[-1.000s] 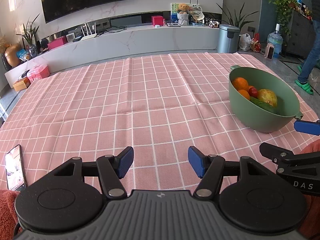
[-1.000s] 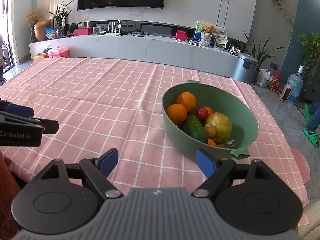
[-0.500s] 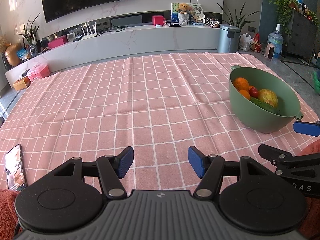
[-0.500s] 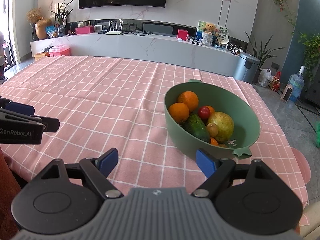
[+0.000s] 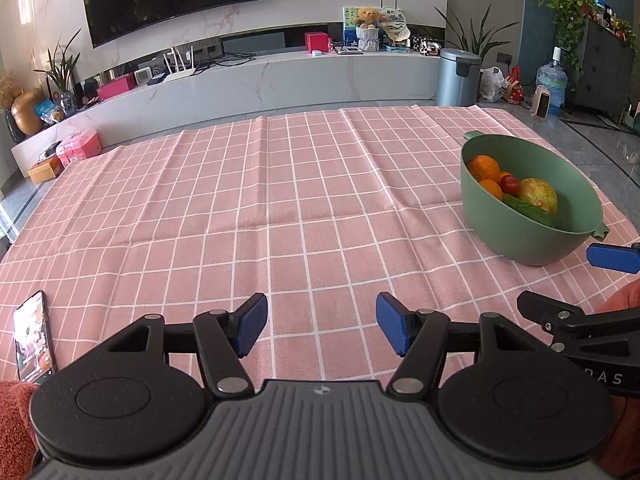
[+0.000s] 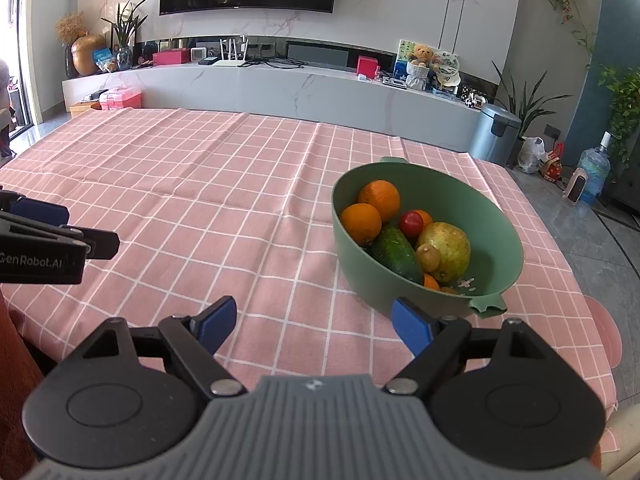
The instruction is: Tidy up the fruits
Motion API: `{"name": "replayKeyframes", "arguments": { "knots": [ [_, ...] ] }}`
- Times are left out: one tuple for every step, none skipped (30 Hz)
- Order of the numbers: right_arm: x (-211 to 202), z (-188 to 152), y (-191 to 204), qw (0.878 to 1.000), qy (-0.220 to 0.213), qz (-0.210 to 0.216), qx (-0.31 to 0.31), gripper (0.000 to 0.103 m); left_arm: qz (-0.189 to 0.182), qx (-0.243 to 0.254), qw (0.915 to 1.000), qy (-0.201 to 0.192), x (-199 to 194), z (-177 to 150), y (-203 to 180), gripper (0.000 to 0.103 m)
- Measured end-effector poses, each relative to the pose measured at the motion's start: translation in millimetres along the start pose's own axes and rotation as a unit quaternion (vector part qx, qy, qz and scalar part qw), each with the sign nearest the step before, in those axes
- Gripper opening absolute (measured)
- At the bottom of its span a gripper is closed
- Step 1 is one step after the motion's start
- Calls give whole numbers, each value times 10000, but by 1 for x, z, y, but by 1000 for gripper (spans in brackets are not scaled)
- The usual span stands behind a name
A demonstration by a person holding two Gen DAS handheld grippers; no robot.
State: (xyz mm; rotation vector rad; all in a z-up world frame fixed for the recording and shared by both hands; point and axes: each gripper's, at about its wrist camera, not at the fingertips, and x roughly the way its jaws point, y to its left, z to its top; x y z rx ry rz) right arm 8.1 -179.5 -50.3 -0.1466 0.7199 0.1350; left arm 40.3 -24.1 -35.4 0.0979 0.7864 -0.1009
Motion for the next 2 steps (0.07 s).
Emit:
{"name": "replayKeyframes", "arguments": {
  "knots": [
    [0,0,0,10000,0,1,2,81,-1,-3,10000,-5,0,0,0,73],
    [0,0,0,10000,1,1,1,81,3,-3,10000,-9,0,0,0,73]
  ]
}}
